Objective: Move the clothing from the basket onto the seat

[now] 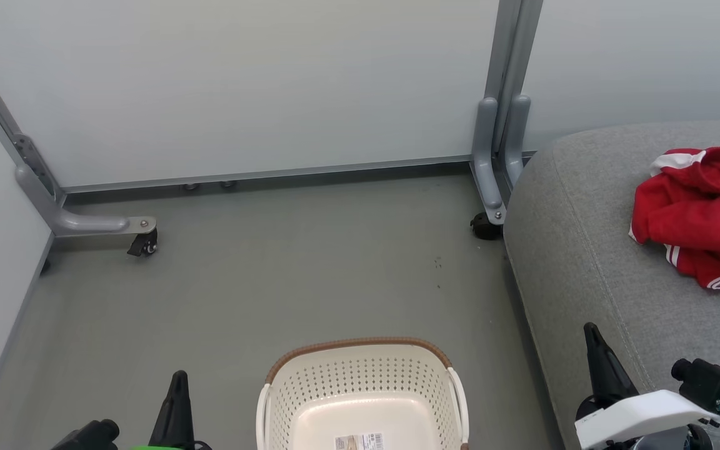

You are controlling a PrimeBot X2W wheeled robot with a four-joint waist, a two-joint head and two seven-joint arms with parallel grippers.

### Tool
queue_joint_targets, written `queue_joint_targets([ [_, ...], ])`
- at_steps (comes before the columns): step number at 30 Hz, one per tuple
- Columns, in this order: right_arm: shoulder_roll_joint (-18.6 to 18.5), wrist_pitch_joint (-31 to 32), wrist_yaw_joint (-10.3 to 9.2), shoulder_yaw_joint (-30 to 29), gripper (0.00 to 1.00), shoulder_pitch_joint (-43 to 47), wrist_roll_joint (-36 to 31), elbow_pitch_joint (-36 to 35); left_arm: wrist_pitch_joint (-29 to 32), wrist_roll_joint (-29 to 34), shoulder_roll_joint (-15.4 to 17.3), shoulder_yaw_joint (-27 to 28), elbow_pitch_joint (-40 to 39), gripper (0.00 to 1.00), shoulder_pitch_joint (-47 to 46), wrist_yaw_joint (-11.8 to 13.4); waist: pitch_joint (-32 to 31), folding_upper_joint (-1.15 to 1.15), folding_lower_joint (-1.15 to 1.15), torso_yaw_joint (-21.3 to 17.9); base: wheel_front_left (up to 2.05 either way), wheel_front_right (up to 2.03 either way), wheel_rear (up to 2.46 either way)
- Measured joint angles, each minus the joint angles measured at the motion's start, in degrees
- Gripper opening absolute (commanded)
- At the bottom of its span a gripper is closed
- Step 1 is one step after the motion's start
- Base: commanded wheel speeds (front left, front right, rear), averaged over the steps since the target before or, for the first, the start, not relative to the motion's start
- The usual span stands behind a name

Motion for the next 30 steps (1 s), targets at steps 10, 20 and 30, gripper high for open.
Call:
queue_joint_targets([
  [10, -0.1, 1.8, 0.00, -0.8, 0.00, -1.8, 8.5, 0.6, 1.8, -8.1, 0.4, 1.1, 0.3, 0.00, -1.8, -0.6, 0.5, 0.00, 0.00, 0.0, 0.00, 0.00, 0.00],
  [20, -0.1, 3.7, -0.01, -1.8, 0.00, -3.0, 16.2, 1.2, 3.6, -15.5, 0.5, 2.4, 0.5, 0.00, -3.6, -1.2, 0.9, 0.00, 0.00, 0.0, 0.00, 0.00, 0.00],
  [30, -0.1, 5.4, -0.01, -2.6, 0.00, -4.1, 23.0, 1.7, 5.2, -22.1, 0.5, 3.7, 0.9, 0.00, -5.0, -1.9, 1.4, 0.00, 0.00, 0.0, 0.00, 0.00, 0.00],
])
